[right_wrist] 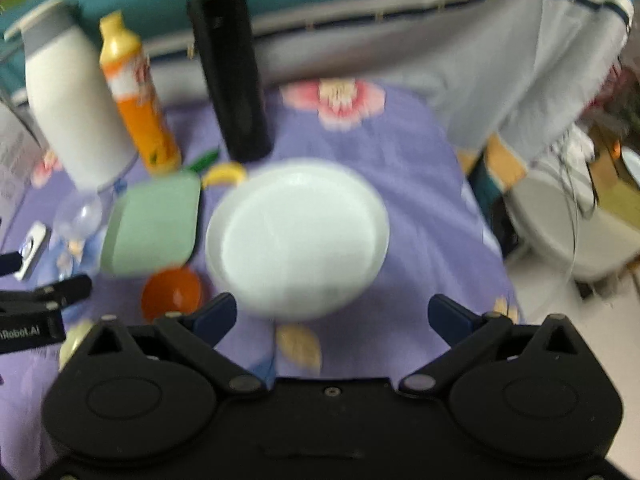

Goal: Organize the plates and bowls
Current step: 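Close the left tool on the plate rim while the right tool grips the opposite rim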

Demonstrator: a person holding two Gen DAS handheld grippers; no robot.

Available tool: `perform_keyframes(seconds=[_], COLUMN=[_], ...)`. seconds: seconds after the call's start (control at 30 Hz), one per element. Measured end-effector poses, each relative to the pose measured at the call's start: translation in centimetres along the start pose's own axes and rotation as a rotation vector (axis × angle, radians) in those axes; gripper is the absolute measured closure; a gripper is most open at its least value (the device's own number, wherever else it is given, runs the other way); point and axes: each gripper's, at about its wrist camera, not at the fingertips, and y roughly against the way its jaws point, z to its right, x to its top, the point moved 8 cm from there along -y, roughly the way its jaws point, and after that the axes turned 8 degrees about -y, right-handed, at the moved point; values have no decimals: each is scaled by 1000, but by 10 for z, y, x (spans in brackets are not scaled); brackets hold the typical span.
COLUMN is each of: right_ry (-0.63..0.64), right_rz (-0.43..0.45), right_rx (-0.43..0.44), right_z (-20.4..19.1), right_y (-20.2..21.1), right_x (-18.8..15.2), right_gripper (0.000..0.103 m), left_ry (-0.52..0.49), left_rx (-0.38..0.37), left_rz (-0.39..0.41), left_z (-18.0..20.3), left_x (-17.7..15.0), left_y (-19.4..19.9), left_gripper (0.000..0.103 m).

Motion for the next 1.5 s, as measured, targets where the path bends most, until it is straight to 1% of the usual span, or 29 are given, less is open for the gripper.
perform_keyframes(seconds=[0.07, 0.13, 0.2, 0.23, 0.27, 0.3, 0.33, 0.4, 0.47, 0.5, 0.53, 0.57, 0.6, 0.63, 0.67, 0.7, 0.77, 0.9, 0.93, 0.97, 1.0, 1.1, 1.2, 1.3, 1.33, 1.4, 1.43, 1.47, 1.5], right_ry=[16, 31, -5, -32, -59, -79, -100, -130, -131, -129, -128, -124, -118, -113, -106, -104, -101, -64, -55, -49, -47, -28, -19, -15, -17, -37, -54, -60, -56], right_rz=[9, -19, -57, -81, -100, -113, -128, -161, -175, -175, -177, -178, -178, -180, -183, -185, -186, -185, -176, -170, -169, -174, -174, -164, -154, -141, -136, -137, -139], right_rx=[7, -31, -45, -62, -69, -65, -59, -40, -16, -7, 7, 24, 37, 38, 34, 33, 38, 32, 33, 34, 37, 36, 20, 17, 13, 11, 14, 12, 3], right_z=[8, 18, 30, 37, 43, 48, 53, 58, 58, 57, 56, 54, 52, 47, 46, 46, 46, 45, 45, 45, 45, 43, 44, 44, 44, 47, 47, 46, 45], right_y=[-10, -26, -42, -51, -59, -66, -74, -90, -100, -104, -108, -111, -115, -117, -121, -123, -128, -132, -131, -131, -131, -132, -133, -134, -133, -135, -135, -135, -134], right_x=[12, 19, 26, 28, 30, 31, 33, 33, 31, 30, 29, 28, 27, 27, 26, 25, 23, 15, 13, 12, 12, 11, 14, 17, 17, 17, 17, 17, 17], right_gripper=[0, 0, 0, 0, 5, 8, 12, 13, 21, 23, 31, 41, 48, 63, 73, 76, 89, 89, 89, 89, 89, 87, 84, 84, 84, 84, 86, 90, 90], left_ry=[-22, -44, -72, -86, -96, -105, -114, -125, -136, -141, -144, -147, -148, -150, -150, -151, -159, -194, -205, -213, -218, -235, -207, -212, -221, -232, -226, -228, -235], left_rx=[-21, -36, -44, -46, -50, -57, -69, -90, -107, -117, -127, -138, -144, -144, -143, -147, -154, -157, -160, -165, -175, -169, -179, -148, -138, -145, -146, -133, -116], left_rz=[7, 2, -8, -12, -16, -20, -26, -38, -54, -66, -76, -86, -92, -94, -95, -97, -106, -117, -119, -125, -136, -126, -141, -163, -157, -143, -135, -120, -108], left_z=[7, 16, 25, 30, 34, 39, 44, 52, 59, 62, 64, 66, 68, 69, 69, 70, 73, 84, 87, 90, 93, 94, 89, 87, 88, 93, 95, 95, 96], left_x=[10, 19, 27, 31, 34, 37, 40, 43, 45, 45, 45, 45, 46, 47, 48, 49, 52, 55, 55, 54, 52, 48, 45, 42, 41, 42, 43, 45, 46], left_y=[-9, -21, -34, -39, -44, -49, -55, -65, -76, -82, -86, -91, -96, -100, -103, -106, -114, -125, -127, -129, -131, -130, -134, -140, -141, -140, -137, -134, -131], left_gripper=[0, 0, 2, 7, 11, 12, 16, 23, 39, 44, 53, 59, 60, 60, 60, 60, 60, 61, 65, 74, 79, 80, 81, 78, 78, 80, 83, 85, 86])
